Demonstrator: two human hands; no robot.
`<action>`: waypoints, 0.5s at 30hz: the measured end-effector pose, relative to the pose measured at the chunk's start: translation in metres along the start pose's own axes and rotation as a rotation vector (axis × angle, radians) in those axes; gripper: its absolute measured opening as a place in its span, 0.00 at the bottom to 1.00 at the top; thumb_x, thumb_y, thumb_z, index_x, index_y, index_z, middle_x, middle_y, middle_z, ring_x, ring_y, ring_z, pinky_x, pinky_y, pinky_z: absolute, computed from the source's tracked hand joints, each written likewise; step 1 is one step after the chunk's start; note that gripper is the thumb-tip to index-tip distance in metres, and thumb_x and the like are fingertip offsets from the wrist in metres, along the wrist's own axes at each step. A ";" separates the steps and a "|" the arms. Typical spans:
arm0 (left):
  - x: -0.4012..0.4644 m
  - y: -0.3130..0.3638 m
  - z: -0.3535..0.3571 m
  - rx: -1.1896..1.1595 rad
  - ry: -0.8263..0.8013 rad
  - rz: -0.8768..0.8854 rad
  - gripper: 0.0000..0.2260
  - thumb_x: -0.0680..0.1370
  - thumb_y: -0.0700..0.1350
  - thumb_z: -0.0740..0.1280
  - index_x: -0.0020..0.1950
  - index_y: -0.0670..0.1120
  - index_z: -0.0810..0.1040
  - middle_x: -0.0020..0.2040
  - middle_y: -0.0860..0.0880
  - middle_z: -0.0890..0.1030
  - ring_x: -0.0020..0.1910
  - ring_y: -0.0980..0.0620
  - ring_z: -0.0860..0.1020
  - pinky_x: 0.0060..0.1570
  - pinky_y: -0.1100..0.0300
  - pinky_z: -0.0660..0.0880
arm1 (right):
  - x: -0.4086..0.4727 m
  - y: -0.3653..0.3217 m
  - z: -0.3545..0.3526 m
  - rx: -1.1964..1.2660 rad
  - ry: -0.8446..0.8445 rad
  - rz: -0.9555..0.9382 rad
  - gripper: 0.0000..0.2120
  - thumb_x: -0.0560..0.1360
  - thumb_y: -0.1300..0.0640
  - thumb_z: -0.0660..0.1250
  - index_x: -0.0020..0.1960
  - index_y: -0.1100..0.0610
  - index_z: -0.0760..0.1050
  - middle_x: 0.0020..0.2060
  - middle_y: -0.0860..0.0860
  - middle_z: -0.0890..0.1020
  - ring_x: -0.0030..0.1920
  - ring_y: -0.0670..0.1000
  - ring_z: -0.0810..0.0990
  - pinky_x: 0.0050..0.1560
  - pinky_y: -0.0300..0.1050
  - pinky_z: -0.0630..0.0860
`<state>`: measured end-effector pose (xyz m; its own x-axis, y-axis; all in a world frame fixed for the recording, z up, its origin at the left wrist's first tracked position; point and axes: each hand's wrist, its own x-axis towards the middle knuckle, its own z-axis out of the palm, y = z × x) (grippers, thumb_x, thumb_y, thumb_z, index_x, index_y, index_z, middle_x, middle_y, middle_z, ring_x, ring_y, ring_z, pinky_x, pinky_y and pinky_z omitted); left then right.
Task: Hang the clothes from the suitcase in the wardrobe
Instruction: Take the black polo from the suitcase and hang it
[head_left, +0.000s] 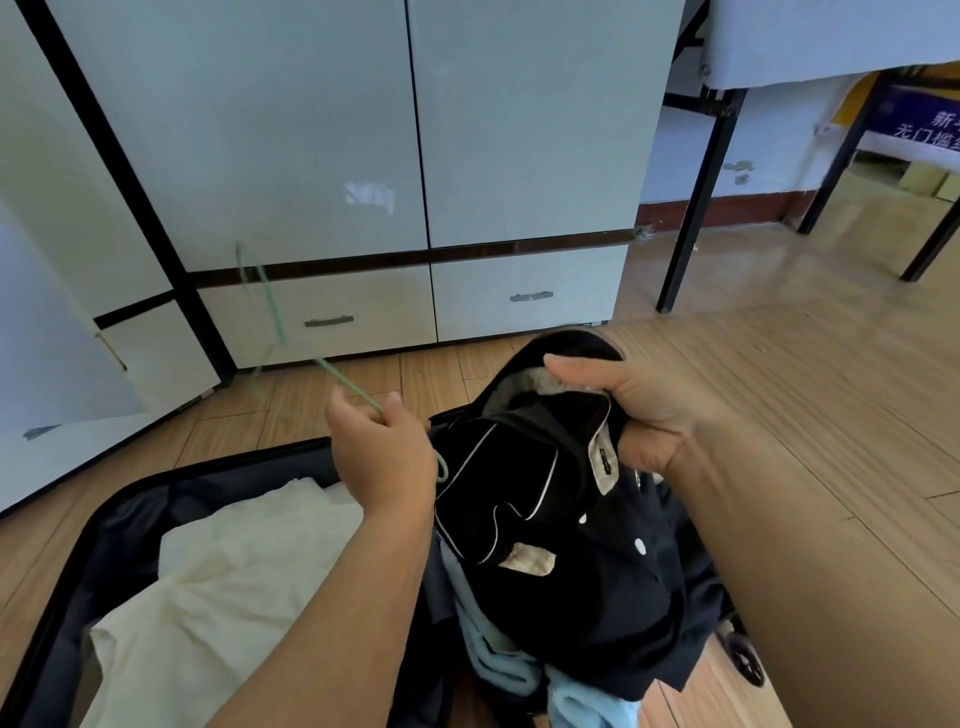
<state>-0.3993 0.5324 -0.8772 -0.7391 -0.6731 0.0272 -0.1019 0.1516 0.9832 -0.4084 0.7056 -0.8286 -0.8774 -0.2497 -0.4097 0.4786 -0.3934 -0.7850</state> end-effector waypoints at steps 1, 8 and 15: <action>0.000 0.005 0.001 -0.055 -0.013 0.022 0.19 0.82 0.43 0.58 0.73 0.44 0.63 0.41 0.50 0.82 0.39 0.64 0.80 0.44 0.66 0.71 | -0.005 -0.006 0.005 0.026 -0.033 -0.056 0.12 0.65 0.63 0.69 0.47 0.67 0.81 0.39 0.59 0.83 0.39 0.55 0.84 0.44 0.52 0.83; -0.006 0.027 0.002 -0.117 -0.245 0.005 0.04 0.80 0.43 0.64 0.47 0.51 0.72 0.45 0.52 0.80 0.43 0.56 0.79 0.45 0.60 0.76 | -0.014 -0.036 0.000 0.359 0.075 -0.327 0.10 0.77 0.59 0.63 0.51 0.64 0.80 0.49 0.58 0.84 0.48 0.57 0.84 0.47 0.59 0.80; -0.017 0.039 -0.003 -0.180 -0.703 -0.055 0.18 0.65 0.62 0.73 0.48 0.52 0.80 0.40 0.52 0.83 0.39 0.55 0.82 0.41 0.61 0.77 | -0.016 -0.073 0.025 0.404 0.197 -0.351 0.08 0.77 0.57 0.65 0.48 0.61 0.79 0.41 0.56 0.83 0.42 0.56 0.83 0.53 0.56 0.79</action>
<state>-0.3886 0.5479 -0.8391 -0.9953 -0.0433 -0.0865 -0.0852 -0.0310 0.9959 -0.4287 0.7160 -0.7529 -0.9576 0.1116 -0.2657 0.0984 -0.7399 -0.6655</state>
